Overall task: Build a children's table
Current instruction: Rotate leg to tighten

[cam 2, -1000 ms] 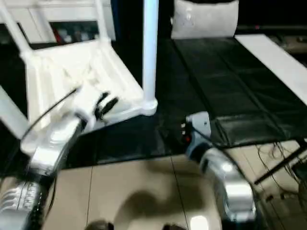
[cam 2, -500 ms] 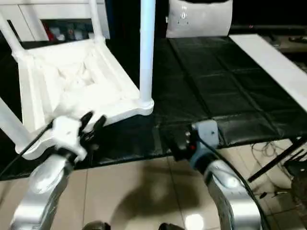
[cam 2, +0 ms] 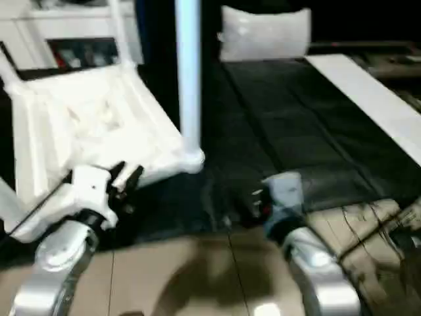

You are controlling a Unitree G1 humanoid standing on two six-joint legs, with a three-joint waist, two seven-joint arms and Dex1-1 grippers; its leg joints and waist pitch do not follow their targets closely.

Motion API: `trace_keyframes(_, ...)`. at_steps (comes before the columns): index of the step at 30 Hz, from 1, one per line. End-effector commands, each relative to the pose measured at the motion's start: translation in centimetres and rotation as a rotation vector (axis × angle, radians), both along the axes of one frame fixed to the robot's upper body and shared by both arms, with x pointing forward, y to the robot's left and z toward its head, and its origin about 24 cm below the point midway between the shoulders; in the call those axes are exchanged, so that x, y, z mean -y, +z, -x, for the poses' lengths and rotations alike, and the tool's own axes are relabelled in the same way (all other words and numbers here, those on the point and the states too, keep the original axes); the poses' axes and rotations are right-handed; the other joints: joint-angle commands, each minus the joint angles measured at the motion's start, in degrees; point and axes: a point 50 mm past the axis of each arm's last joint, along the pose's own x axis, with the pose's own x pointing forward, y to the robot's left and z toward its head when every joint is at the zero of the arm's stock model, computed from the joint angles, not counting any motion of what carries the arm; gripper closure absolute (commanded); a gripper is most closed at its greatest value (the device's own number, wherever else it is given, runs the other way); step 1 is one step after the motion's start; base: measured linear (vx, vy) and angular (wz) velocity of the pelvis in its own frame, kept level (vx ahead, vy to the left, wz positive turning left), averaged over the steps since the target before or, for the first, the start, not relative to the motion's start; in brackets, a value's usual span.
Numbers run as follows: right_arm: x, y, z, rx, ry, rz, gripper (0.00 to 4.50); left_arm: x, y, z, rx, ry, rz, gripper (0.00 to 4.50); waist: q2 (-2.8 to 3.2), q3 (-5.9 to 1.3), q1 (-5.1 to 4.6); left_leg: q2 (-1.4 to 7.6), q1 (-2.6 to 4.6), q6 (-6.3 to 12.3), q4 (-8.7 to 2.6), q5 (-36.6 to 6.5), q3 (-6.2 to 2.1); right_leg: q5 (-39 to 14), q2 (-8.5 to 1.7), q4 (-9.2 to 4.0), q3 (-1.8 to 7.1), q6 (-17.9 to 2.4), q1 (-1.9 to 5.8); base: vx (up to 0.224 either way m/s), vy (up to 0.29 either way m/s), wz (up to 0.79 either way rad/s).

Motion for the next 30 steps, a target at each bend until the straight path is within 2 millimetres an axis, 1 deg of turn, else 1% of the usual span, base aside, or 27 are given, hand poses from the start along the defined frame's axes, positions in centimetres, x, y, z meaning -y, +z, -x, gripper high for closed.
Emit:
trace_keyframes(1, 0.2, 0.6, -0.2, 0.036, -0.027, -0.016, 0.00, -0.1, 0.1, 0.1, -0.010, 0.006, -0.009, 2.63, 1.49, -3.67, -1.35, -1.61, 3.29, 26.49, -3.13, 24.7, -3.14, -1.7, 1.71, 0.35, -0.41, -3.7, 1.80, 0.231, 0.029, 0.60)
trace_keyframes(2, 0.3, 0.8, -0.2, 0.046, -0.037, -0.026, 0.00, -0.1, 0.1, 0.1, -0.011, 0.003, -0.008, 2.63, 1.42, -5.03, -4.18, 7.14, 14.06, 30.62, -3.15, 35.6, -9.76, -10.8, 0.92, 7.50, 2.22, -1.2, -9.05, 0.279, -0.072, 0.41)
trace_keyframes(3, 0.5, 1.1, -0.2, 0.073, -0.045, -0.033, 0.00, 0.0, 0.0, 0.1, -0.013, -0.004, -0.010, 2.63, 1.36, -4.11, -3.04, 8.83, 13.03, 31.05, -3.13, 39.7, -10.16, -11.0, -0.33, 9.29, 3.81, -0.3, -10.11, 0.235, -0.163, 0.19)
trace_keyframes(4, 0.8, 1.3, -0.3, 0.101, -0.055, -0.027, 0.00, 0.0, 0.0, 0.1, -0.016, -0.012, -0.012, 2.63, 0.83, -2.64, -2.15, 8.65, 10.10, 29.25, -3.64, 37.7, -7.29, -6.2, -1.90, 11.34, 6.29, 2.4, -11.93, 0.235, -0.163, 0.19)
trace_keyframes(5, 1.0, 1.3, -0.2, 0.097, -0.047, -0.042, 0.00, 0.1, 0.0, 0.1, -0.019, -0.021, -0.014, 2.63, -0.43, -3.38, -3.04, 8.62, 10.14, 28.36, -4.42, 34.2, -6.60, -2.7, -2.79, 11.00, 7.61, 2.7, -12.39, 0.112, -0.125, 0.09)
trace_keyframes(6, 1.2, 1.3, -0.1, 0.088, -0.036, -0.044, 0.00, 0.1, 0.0, 0.1, -0.023, -0.028, -0.019, 2.63, -3.28, -1.97, -2.32, -0.60, 5.90, 20.44, -3.36, 11.6, 0.35, 5.8, -3.04, 2.86, 10.85, -1.1, -8.61, 0.093, -0.089, 0.06)
trace_keyframes(7, 1.5, 1.2, -0.1, 0.086, -0.043, -0.015, 0.00, 0.1, 0.0, 0.1, -0.023, -0.032, -0.020, 2.63, -6.29, -2.57, -1.26, -5.78, 0.91, 17.16, -0.04, 3.7, 2.18, -2.1, -3.26, 0.34, 15.09, 0.9, -2.02, 0.093, -0.089, 0.06)
trace_keyframes(8, 1.7, 1.1, -0.1, 0.085, -0.061, -0.004, 0.00, 0.2, 0.0, 0.1, -0.026, -0.040, -0.021, 2.63, -4.52, -2.20, 1.13, -6.32, -1.43, 11.63, 5.68, -3.3, 1.68, -8.4, -9.59, -1.68, 20.04, -5.7, 2.08, 0.147, -0.072, 0.00)
trace_keyframes(9, 1.8, 1.1, -0.1, 0.083, -0.073, -0.001, 0.00, 0.2, -0.1, 0.1, -0.029, -0.045, -0.021, 2.63, -5.22, -1.55, 1.00, -5.15, -2.65, 8.45, 7.07, -1.8, 1.07, -9.4, -9.40, -1.26, 18.58, -7.3, 2.65, 0.146, -0.043, -0.07)
trace_keyframes(10, 2.1, 0.9, -0.2, 0.076, -0.085, 0.003, 0.00, 0.3, -0.1, 0.0, -0.035, -0.066, -0.019, 2.63, -5.05, -0.85, 1.09, -5.37, -3.27, 3.54, 7.03, 2.3, 1.14, -8.1, -7.23, -1.38, 15.88, -7.2, 2.55, 0.146, -0.043, -0.07)
trace_keyframes(11, 2.1, 0.9, -0.2, 0.076, -0.086, 0.003, 0.00, 0.3, -0.1, 0.0, -0.035, -0.067, -0.019, 2.63, -3.84, -0.12, 1.05, -4.29, -2.52, 1.78, 5.18, 7.0, 1.14, -8.0, -7.89, -2.91, 14.15, -10.1, 1.19, 0.117, -0.027, -0.07)
trace_keyframes(12, 2.4, 0.7, -0.1, 0.070, -0.088, -0.001, 0.00, 0.6, -0.2, -0.1, -0.049, -0.128, -0.017, 2.63, -2.31, 0.32, 0.89, -2.47, -2.80, 1.81, 1.49, 12.2, 1.10, -10.7, -6.74, -3.61, 11.63, -12.5, 0.09, 0.107, 0.006, -0.05)
trace_keyframes(13, 2.5, 0.6, -0.1, 0.069, -0.092, 0.006, 0.00, 0.6, -0.2, -0.1, -0.050, -0.143, -0.015, 2.45, -1.22, -0.10, 0.98, -1.30, -2.67, 2.50, -1.13, 13.2, 0.99, -11.1, -6.04, -3.46, 10.47, -12.4, 0.22, 0.107, 0.006, -0.05)
trace_keyframes(14, 2.6, 0.6, -0.2, 0.073, -0.087, 0.015, 0.00, 0.8, -0.1, -0.2, -0.051, -0.189, -0.007, 2.45, 1.48, -0.80, 0.17, 2.52, -1.08, 2.76, -5.10, 8.7, -0.97, -5.5, -2.93, -0.89, 8.29, -9.3, -1.13, 0.103, 0.066, -0.07)
trace_keyframes(15, 2.8, 0.6, -0.3, 0.075, -0.084, 0.035, 0.00, 0.9, 0.1, -0.4, -0.048, -0.238, 0.009, 2.45, 2.54, -2.75, -1.34, 5.67, 1.43, 8.04, -4.14, 13.1, -4.65, 4.1, -0.84, 4.68, 7.56, -7.1, -3.77, 0.111, 0.087, 0.04)
trace_keyframes(16, 3.0, 0.6, -0.4, 0.075, -0.082, 0.048, 0.00, 1.0, 0.3, -0.5, -0.045, -0.267, 0.020, 2.45, 1.98, -2.63, -1.49, 6.54, 2.24, 10.08, -3.52, 16.3, -5.13, 6.1, -1.88, 5.12, 8.64, -6.6, -5.32, 0.111, 0.087, 0.04)
trace_keyframes(17, 3.0, 0.6, -0.4, 0.075, -0.082, 0.048, 0.00, 1.0, 0.3, -0.5, -0.045, -0.267, 0.020, 2.36, 1.50, -4.42, -1.89, 6.29, 3.51, 13.82, -1.17, 42.1, -6.66, 15.7, -3.48, 5.89, 9.69, -4.5, -6.58, 0.101, 0.061, 0.08)
trace_keyframes(18, 3.0, 0.9, -0.6, 0.084, -0.034, 0.035, 0.00, 1.6, 0.4, -0.6, -0.078, -0.394, -0.010, 2.21, 0.81, -4.01, -1.66, 5.46, 3.37, 14.16, -0.29, 54.3, -6.59, 17.7, -4.79, 5.17, 11.58, -1.4, -7.72, 0.051, 0.059, -0.02)
trace_keyframes(19, 2.9, 1.1, -0.6, 0.087, -0.021, 0.029, 0.00, 1.8, 0.3, -0.6, -0.087, -0.426, -0.019, 2.12, 0.19, -3.83, -1.50, 4.35, 2.27, 13.84, -0.28, 52.5, -6.00, 18.6, -5.32, 4.74, 12.25, -0.2, -7.15, 0.051, 0.059, -0.02)
trace_keyframes(20, 2.9, 1.1, -0.7, 0.086, 0.000, 0.047, 0.00, 2.0, 0.3, -0.5, -0.097, -0.475, -0.041, 2.12, -0.88, -3.06, -1.13, 0.79, -2.06, 11.25, -0.75, 39.6, -2.55, 24.5, -6.15, 3.93, 12.48, 0.1, -4.18, 0.000, 0.000, 0.00)
trace_keyframes(21, 2.8, 1.1, -0.7, 0.071, 0.025, 0.051, 0.00, 2.3, 0.3, -0.5, -0.107, -0.506, -0.058, 2.12, -1.12, -3.48, -0.85, -0.31, -3.29, 9.81, -1.19, 32.6, -1.30, 29.3, -5.70, 4.39, 12.09, 0.8, -2.41, 0.000, 0.000, 0.00)
trace_keyframes(22, 2.8, 1.0, -0.7, 0.066, 0.033, 0.055, 0.00, 2.3, 0.3, -0.5, -0.113, -0.515, -0.062, 2.05, -1.25, -2.73, -0.63, 0.24, -3.32, 6.61, -2.24, 16.6, -0.38, 29.5, -5.98, 3.24, 11.93, 0.9, -2.32, 0.000, 0.000, 0.00)
trace_keyframes(23, 2.4, 0.8, -0.7, 0.027, 0.105, 0.082, 0.00, 2.8, -0.1, -0.8, -0.185, -0.566, -0.105, 2.05, -0.52, -2.28, -0.91, 1.11, -2.93, 3.90, -3.64, 7.6, -0.64, 23.7, -5.67, 2.85, 11.07, -1.3, -1.73, 0.000, 0.000, 0.00)
trace_keyframes(24, 2.4, 0.8, -0.7, 0.023, 0.114, 0.082, 0.00, 2.8, -0.1, -0.9, -0.193, -0.569, -0.112, 1.90, -0.26, -2.09, -1.07, 1.79, -2.20, 3.27, -4.05, 3.7, -0.97, 19.3, -5.22, 2.55, 10.90, -2.8, -2.25, -0.068, -0.002, 0.02)
trace_keyframes(26, 1.6, 1.0, -0.6, 0.042, 0.216, 0.126, 0.00, 2.5, -0.9, -1.5, -0.277, -0.578, -0.193, 1.90, 0.32, -1.31, -2.03, 3.16, -1.49, 2.84, -5.56, -7.4, -1.46, 4.5, -5.33, 1.81, 10.98, -10.3, -2.77, -0.074, 0.000, 0.02)
trace_keyframes(27, 1.4, 1.0, -0.6, 0.039, 0.241, 0.126, 0.00, 2.3, -1.2, -1.7, -0.301, -0.579, -0.217, 1.90, 0.12, -0.86, -2.11, 2.92, -1.57, 2.28, -5.84, -11.3, -0.94, -2.3, -5.76, 0.96, 11.32, -12.5, -2.76, -0.076, 0.003, 0.00)
trace_keyframes(30, 1.3, 1.0, -0.6, 0.029, 0.268, 0.111, 0.00, 1.9, -1.5, -2.0, -0.349, -0.593, -0.245, 1.90, 0.11, -0.88, -1.70, 2.98, -1.56, 0.46, -5.68, -11.4, 0.48, -13.0, -6.32, 0.00, 11.90, -13.3, -3.08, -0.067, 0.004, -0.02)
